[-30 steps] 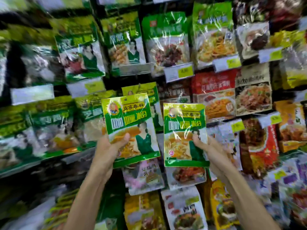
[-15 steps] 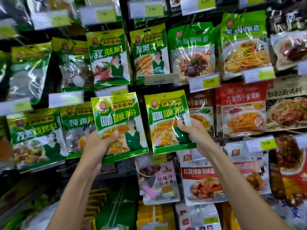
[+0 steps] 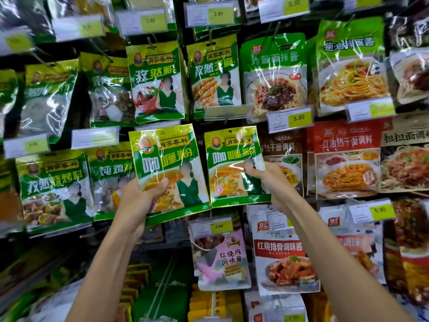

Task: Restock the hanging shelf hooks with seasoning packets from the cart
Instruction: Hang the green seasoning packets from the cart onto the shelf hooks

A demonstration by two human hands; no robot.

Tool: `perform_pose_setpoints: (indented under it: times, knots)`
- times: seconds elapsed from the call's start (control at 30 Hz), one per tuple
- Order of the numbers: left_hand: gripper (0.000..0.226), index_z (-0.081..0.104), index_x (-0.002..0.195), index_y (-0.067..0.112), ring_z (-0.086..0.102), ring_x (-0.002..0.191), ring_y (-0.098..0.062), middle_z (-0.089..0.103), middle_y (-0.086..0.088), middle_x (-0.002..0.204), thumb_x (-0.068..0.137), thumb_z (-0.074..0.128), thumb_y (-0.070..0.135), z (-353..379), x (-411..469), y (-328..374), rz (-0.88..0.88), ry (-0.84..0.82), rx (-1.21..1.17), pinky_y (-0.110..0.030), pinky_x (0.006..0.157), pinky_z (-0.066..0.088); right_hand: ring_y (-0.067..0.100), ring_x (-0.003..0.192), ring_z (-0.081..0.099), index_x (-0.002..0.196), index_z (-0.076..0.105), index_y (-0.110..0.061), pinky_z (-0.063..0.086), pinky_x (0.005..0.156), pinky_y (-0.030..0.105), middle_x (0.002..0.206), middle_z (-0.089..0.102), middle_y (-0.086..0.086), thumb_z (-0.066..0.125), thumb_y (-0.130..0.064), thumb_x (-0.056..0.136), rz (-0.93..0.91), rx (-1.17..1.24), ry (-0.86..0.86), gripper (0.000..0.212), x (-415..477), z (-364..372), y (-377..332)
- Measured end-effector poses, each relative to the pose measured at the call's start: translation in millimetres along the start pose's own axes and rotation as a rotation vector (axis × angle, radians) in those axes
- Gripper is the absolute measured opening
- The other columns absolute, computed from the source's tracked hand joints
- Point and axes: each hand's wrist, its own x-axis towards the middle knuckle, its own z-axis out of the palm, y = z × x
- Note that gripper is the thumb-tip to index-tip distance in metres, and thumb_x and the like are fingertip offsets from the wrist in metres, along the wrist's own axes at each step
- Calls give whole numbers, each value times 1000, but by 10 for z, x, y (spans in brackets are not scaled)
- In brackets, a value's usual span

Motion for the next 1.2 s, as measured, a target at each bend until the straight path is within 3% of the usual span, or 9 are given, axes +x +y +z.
perform_pose_setpoints:
  times: [0.07, 0.27, 0.5, 0.57, 0.7, 0.83, 0.9, 1.03, 1.2]
  knots:
    - [34, 60, 92, 11, 71, 66, -10, 75, 3, 71, 63, 73, 23, 5, -5, 2, 2, -7, 3, -23, 57, 54, 20, 87, 65, 104, 65, -9, 49, 61, 21, 93, 70, 5, 58, -26, 95, 9, 7, -3, 20, -1, 15, -10]
    - [42, 65, 102, 13, 70, 94, -24, 75, -3, 92, 63, 75, 27, 8, -5, 16, 8, 0, 39, -49, 95, 49, 11, 75, 58, 90, 61, -15, 42, 60, 23, 79, 63, -2, 57, -24, 96, 20, -37, 22, 12, 24, 51, 15]
    - [33, 68, 94, 16, 73, 83, -18, 76, -1, 87, 63, 75, 26, 119, 60, 10, 62, -72, -2, -37, 78, 56, 18, 71, 47, 86, 60, -3, 32, 65, 31, 76, 52, 9, 56, -40, 94, -19, -213, 52, 38, -33, 58, 192]
    - [35, 68, 98, 13, 73, 82, -17, 76, -3, 88, 65, 75, 24, 259, 68, -46, 54, -127, -22, -28, 68, 58, 15, 70, 51, 90, 61, -3, 37, 63, 29, 76, 57, 1, 59, -34, 93, -46, -367, 88, 31, -96, -10, 267]
    - [14, 63, 81, 9, 70, 62, -11, 74, -1, 68, 74, 75, 13, 623, 104, -197, -14, -197, -33, -18, 55, 52, 12, 80, 59, 101, 58, -14, 49, 69, 25, 84, 58, -8, 58, -20, 95, -341, -571, 443, 9, -271, -201, 131]
    - [18, 59, 86, 10, 70, 63, -11, 73, 1, 66, 78, 73, 19, 945, 170, -288, -103, -258, -101, -22, 61, 54, 21, 92, 58, 107, 60, -7, 46, 82, 28, 97, 62, 4, 51, -15, 96, -747, -730, 609, 17, -200, -389, -329]
    - [39, 63, 104, 4, 72, 76, -12, 76, -4, 81, 76, 73, 30, 1056, 192, -310, -131, -287, -127, -23, 65, 57, 24, 105, 54, 112, 60, -4, 38, 92, 25, 108, 61, 11, 49, -14, 95, -881, -866, 639, 22, -68, -442, -513]
    - [103, 42, 139, 0, 50, 128, -30, 52, -16, 139, 61, 70, 61, 1172, 211, -303, -191, -266, -96, -48, 108, 39, 28, 126, 45, 126, 55, -4, 29, 108, 36, 129, 55, 14, 49, -18, 97, -876, -1100, 588, 32, 234, -514, -634]
    - [97, 44, 135, -4, 46, 130, -36, 49, -17, 140, 69, 62, 64, 1212, 261, -288, -218, -227, -56, -51, 110, 35, 31, 126, 45, 125, 54, -3, 28, 107, 39, 128, 54, 15, 47, -22, 99, -807, -1202, 540, 33, 419, -592, -578]
